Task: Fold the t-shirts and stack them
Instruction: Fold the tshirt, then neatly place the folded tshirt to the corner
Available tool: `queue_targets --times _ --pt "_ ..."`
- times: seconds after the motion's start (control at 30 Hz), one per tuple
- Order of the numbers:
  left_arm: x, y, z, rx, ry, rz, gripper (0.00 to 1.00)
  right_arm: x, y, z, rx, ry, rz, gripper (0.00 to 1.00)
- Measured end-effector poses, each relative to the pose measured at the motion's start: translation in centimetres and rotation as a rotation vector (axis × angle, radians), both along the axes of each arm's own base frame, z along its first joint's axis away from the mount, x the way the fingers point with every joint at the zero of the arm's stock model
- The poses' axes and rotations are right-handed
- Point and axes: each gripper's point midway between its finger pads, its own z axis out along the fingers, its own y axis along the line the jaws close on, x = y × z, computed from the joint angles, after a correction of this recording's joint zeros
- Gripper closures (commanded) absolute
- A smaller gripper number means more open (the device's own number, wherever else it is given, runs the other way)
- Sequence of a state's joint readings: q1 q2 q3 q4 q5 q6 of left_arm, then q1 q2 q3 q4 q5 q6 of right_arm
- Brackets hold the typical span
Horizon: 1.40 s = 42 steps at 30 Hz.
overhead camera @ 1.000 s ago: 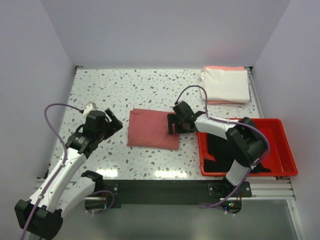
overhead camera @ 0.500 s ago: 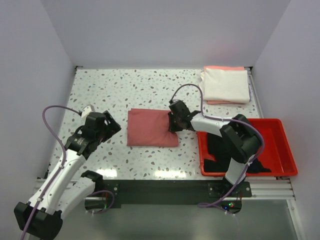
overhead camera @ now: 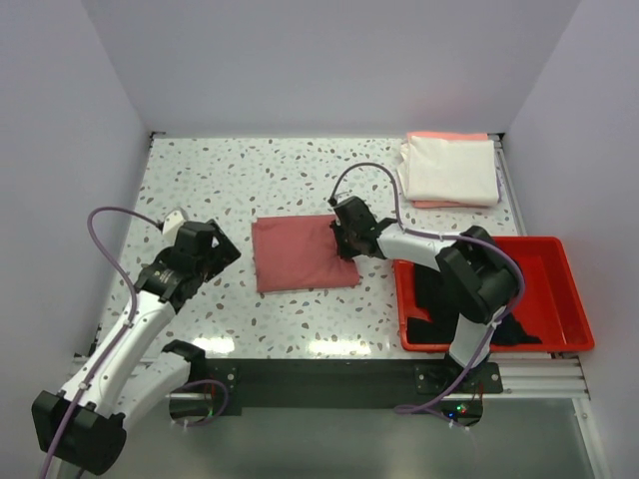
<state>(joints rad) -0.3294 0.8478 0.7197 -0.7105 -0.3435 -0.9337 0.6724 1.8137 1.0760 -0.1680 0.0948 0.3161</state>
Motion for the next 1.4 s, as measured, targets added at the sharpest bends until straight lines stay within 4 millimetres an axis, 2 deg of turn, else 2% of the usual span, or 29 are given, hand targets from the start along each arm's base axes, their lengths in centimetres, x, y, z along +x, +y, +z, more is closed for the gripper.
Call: queue_targets --times 0.37,0.6,0.8,0.93,1.2,1.4 --pt "2.5 0.5 -2.2 0.070 0.026 0.047 0.00 2.8 -1.7 2.2 -0.192 -0.114 0.070 1.00" --pt "4.7 0.5 -1.5 0.081 -0.048 0.064 0.00 4.6 -3.3 3.9 -0.318 -0.186 0.108 1.00" --pt "5.8 1.1 -0.6 0.104 -0.103 0.085 0.00 6.9 -5.7 5.2 -0.441 -0.245 0.089 1.00" --pt "6.4 1.4 -0.7 0.119 -0.103 0.092 0.00 9.0 -7.0 6.5 -0.491 -0.280 0.064 1.00" --pt "6.5 1.8 -1.3 0.137 -0.078 0.099 0.00 12.4 -10.0 9.7 -0.583 -0.339 0.010 1.00" --pt "6.6 1.8 -0.9 0.134 -0.086 0.101 0.00 14.7 -13.0 11.2 -0.648 -0.351 -0.028 1.00"
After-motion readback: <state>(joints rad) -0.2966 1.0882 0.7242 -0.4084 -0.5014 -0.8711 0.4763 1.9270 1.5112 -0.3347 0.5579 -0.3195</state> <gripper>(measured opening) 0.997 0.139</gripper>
